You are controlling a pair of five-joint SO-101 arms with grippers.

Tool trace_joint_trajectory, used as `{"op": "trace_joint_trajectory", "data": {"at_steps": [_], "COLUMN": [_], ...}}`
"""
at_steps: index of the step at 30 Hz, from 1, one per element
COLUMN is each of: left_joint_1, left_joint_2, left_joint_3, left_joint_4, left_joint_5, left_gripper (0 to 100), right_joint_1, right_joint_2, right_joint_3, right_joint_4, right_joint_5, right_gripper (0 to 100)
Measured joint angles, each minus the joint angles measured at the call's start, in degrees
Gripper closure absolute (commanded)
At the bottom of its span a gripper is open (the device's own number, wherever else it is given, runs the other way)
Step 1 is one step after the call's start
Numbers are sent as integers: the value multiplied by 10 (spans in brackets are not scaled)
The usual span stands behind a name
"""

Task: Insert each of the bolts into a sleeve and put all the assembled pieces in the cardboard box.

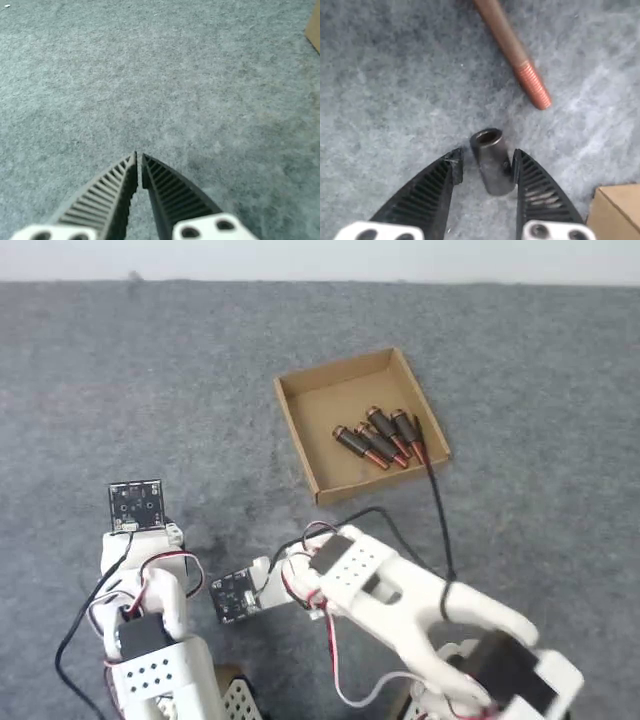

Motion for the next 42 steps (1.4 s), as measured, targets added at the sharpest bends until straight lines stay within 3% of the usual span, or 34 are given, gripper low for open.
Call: {"op": "trace_joint_trajectory", "data": {"at_steps": [4, 8, 17, 22, 35, 42], "left_joint_1": [0, 0, 0, 0, 0, 0], "left_joint_2": [0, 0, 0, 0, 0, 0], "left_joint_3": [0, 0, 0, 0, 0, 0], "left_joint_4": [0, 0, 0, 0, 0, 0], "left_joint_5": [0, 0, 0, 0, 0, 0], "left_gripper": [987, 987, 987, 987, 987, 987], "right_joint_1": [15, 23, 40, 77, 289, 406], "right_joint_2": [47, 61, 62, 64, -135, -203], "right_joint_3": [-18, -20, -25, -41, -36, 46], "right_joint_4": [-18, -40, -47, -46, 49, 55], "right_joint_5": [0, 2, -33, -130, -541, -593], "right_gripper": [879, 995, 992, 992, 991, 991]}}
